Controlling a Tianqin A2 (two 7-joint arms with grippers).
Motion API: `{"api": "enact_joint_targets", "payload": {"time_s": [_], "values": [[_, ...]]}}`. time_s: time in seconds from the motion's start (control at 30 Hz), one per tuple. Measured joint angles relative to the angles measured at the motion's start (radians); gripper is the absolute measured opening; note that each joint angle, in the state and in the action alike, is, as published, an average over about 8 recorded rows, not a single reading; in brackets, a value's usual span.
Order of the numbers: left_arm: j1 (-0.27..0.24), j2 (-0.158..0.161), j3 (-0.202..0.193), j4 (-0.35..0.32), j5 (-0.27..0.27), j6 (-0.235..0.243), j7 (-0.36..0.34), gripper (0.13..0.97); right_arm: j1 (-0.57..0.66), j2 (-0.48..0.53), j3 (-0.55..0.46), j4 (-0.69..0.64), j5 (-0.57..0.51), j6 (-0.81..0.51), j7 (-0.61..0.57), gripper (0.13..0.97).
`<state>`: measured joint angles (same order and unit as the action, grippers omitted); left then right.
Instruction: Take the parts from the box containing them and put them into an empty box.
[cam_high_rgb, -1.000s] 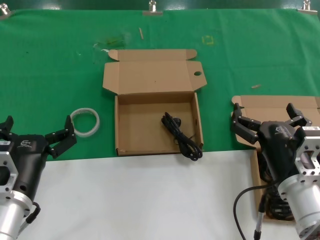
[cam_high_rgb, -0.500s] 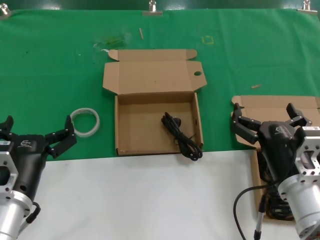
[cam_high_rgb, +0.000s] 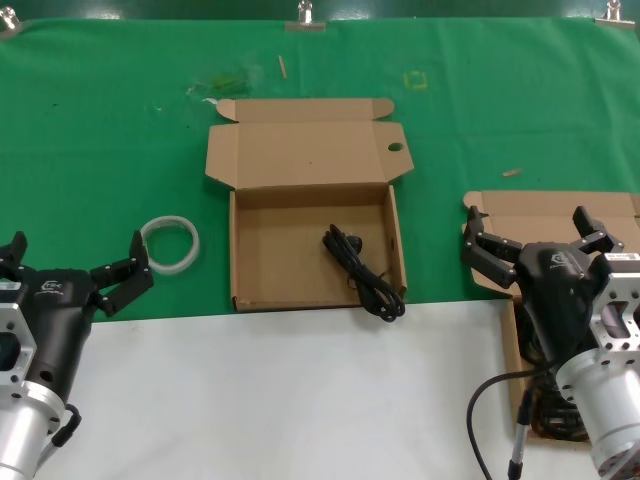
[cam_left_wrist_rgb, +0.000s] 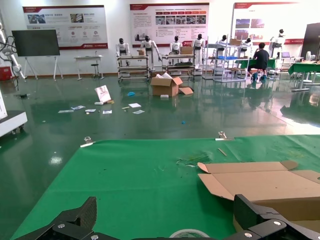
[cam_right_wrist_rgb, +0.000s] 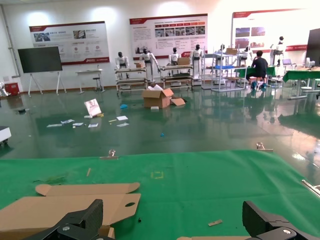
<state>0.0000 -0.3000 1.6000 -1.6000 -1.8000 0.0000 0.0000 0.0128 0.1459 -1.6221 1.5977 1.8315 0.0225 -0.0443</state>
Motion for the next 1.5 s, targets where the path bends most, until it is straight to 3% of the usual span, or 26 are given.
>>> {"api": "enact_joint_targets", "payload": {"time_s": [1.5], "values": [[0.0, 0.0, 0.0, 0.0, 0.0, 0.0, 0.0, 0.966, 0.0, 0.0, 0.0, 0.0, 0.0, 0.0, 0.0, 0.966]]}}
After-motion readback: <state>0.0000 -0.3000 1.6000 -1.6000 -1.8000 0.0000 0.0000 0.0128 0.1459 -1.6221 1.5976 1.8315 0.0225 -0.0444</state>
